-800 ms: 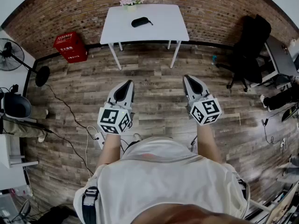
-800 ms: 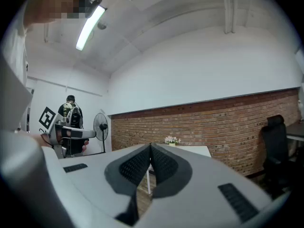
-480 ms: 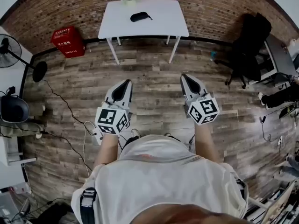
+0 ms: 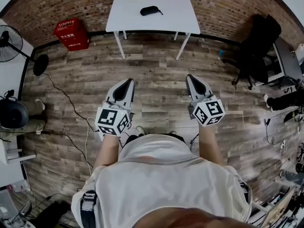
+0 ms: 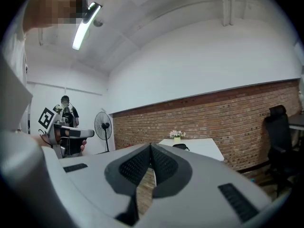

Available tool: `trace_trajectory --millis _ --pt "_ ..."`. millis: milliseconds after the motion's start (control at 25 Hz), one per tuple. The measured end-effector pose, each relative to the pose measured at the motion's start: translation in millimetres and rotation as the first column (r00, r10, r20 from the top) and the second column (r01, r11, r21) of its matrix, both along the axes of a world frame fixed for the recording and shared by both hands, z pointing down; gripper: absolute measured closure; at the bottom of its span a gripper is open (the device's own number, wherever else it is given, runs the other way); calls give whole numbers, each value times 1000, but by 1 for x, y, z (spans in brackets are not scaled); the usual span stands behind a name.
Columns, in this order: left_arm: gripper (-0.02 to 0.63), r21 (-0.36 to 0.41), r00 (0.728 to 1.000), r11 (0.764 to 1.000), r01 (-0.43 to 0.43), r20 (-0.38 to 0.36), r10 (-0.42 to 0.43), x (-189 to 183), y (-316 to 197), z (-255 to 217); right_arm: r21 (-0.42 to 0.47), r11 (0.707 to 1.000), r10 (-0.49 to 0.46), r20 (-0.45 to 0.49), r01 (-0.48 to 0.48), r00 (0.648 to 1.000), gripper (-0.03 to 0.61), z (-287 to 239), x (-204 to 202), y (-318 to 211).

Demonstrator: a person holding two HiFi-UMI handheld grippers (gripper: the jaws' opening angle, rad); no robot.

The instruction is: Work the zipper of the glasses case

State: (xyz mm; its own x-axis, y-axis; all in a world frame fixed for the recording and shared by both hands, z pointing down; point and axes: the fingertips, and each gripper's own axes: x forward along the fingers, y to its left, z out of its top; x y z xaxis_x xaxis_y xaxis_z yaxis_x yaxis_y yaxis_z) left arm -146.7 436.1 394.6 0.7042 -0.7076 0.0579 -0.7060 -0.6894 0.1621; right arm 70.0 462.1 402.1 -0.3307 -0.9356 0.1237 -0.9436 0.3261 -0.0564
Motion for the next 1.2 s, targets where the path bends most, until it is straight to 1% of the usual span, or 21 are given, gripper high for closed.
trace_trajectory --millis 120,200,360,440,520,640,760,840,920,1040,1200 --pt "594 -23 999 999 30 13 -29 -28 -10 14 -7 1000 4 -12 -4 1000 526 11 -25 -8" --pt "594 -42 1000 999 28 7 -28 -40 -16 25 -22 1000 16 0 -16 1000 526 19 -39 -13" --pt "594 -50 1000 999 1 -13 -2 -39 -26 31 -52 999 -4 22 5 1000 528 23 -47 -20" --pt "595 -42 1000 999 -7 -21 7 -35 -35 30 -35 999 -12 37 13 999 528 16 -40 -27" --pt "594 -26 1000 1000 -12 -23 11 -29 -48 29 9 1000 -9 45 9 999 529 5 -29 -40" --pt "594 3 1000 1000 -10 -17 10 -23 -68 28 74 997 -14 30 11 999 529 -6 -17 -67" --pt "594 12 1000 1000 8 -8 -8 -14 -95 24 108 993 -55 57 49 997 529 -12 -9 -98" --pt "594 16 1000 1000 13 4 -13 -3 -115 20 127 989 -89 52 82 995 528 -17 -3 -118" --pt "594 16 1000 1000 20 15 -20 9 -139 13 127 987 -106 29 101 994 528 -21 6 -143" --pt "594 7 999 999 43 9 -43 30 -176 4 113 984 -141 16 139 990 528 -23 24 -179" --pt "594 -1 998 998 62 -8 -62 64 -216 -5 94 987 -131 39 127 991 528 -21 62 -221"
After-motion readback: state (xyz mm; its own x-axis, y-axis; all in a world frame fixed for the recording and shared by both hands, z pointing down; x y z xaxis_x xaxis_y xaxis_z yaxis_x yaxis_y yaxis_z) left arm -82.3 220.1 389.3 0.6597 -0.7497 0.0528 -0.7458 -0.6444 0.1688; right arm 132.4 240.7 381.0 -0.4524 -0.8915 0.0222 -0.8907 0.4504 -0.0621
